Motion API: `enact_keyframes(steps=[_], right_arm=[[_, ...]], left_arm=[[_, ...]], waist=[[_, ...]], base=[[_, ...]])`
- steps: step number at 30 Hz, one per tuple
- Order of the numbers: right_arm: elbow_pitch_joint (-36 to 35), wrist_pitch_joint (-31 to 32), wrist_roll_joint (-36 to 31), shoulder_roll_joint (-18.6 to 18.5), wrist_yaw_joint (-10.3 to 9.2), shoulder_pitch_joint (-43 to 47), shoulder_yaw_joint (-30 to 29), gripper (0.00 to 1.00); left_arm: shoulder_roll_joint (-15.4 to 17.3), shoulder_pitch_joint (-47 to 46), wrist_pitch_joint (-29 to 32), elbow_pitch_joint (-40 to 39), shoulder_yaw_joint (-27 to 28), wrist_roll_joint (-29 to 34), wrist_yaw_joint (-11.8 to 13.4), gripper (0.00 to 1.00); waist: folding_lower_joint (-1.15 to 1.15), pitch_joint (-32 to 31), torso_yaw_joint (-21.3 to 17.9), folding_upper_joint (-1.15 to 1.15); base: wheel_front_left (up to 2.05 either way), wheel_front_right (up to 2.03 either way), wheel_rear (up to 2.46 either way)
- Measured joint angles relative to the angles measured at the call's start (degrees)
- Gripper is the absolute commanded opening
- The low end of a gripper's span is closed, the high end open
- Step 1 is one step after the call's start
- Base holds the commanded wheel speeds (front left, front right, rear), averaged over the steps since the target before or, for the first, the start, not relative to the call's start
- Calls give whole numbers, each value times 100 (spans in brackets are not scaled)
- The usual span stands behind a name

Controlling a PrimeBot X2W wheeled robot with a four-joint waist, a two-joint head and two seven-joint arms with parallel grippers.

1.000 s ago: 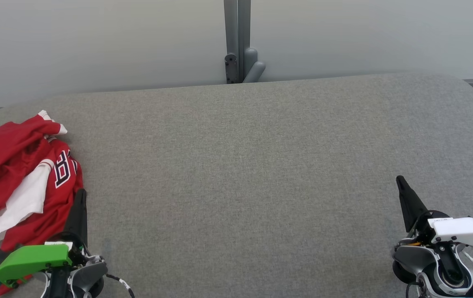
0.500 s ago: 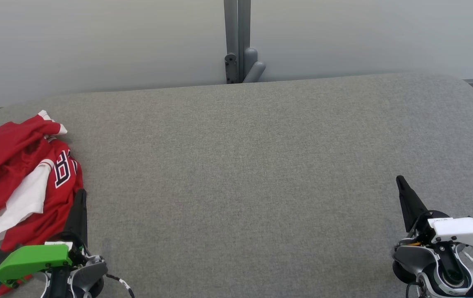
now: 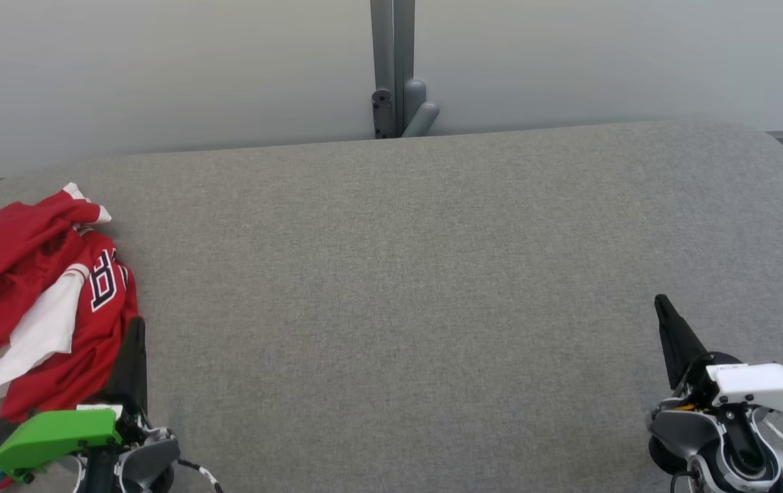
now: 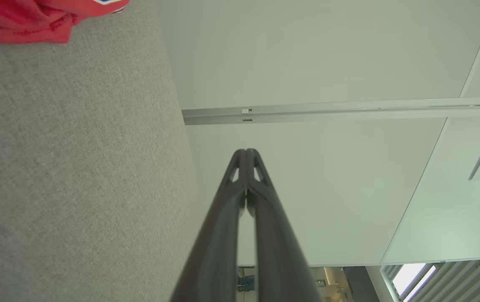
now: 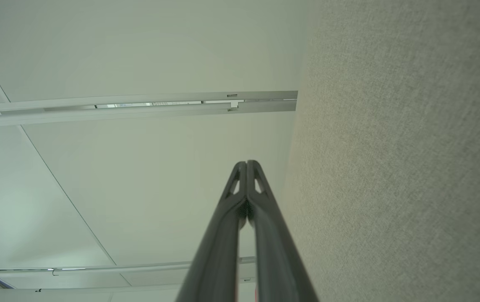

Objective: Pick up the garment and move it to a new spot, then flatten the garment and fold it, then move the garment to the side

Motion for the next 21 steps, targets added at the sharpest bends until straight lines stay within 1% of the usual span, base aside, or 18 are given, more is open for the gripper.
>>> enact_keyframes(steps=[1, 2, 3, 9, 13, 18, 19, 21], right_arm=[[38, 0, -1, 14, -1, 18, -1, 100], [86, 0, -1, 30, -1, 58, 0, 0], [136, 0, -1, 43, -1, 114, 2, 100], [104, -146, -27, 51, -2, 230, 71, 100], [32, -255, -167, 49, -2, 265, 97, 100], [-85, -388, -581, 48, -2, 344, 94, 100], [-85, -388, -581, 48, -2, 344, 94, 100], [-152, -441, -833, 47, -2, 344, 93, 100]], left_arm=[[-11, 31, -1, 35, 0, 0, 1, 100], [-24, 79, -1, 83, -2, 0, 2, 0], [-34, 132, -1, 144, -3, 0, 2, 100], [-40, 224, -138, 164, -155, 0, 3, 100], [-37, 224, -252, 149, -248, 23, 3, 100], [-23, 224, -394, 138, -377, 303, 29, 100], [-23, 224, -394, 138, -377, 303, 29, 100], [-10, 224, -450, 124, -428, 448, 53, 100]], waist=[[0, 0, 0, 0], [0, 0, 0, 0], [0, 0, 0, 0], [0, 1, -2, 0], [0, 2, -5, 0], [0, 3, -8, 0], [0, 3, -8, 0], [0, 2, -8, 0]], base=[[0, 0, 0], [0, 0, 0], [0, 0, 0], [0, 0, 0], [0, 0, 0], [0, 0, 0], [0, 0, 0], [0, 0, 0]])
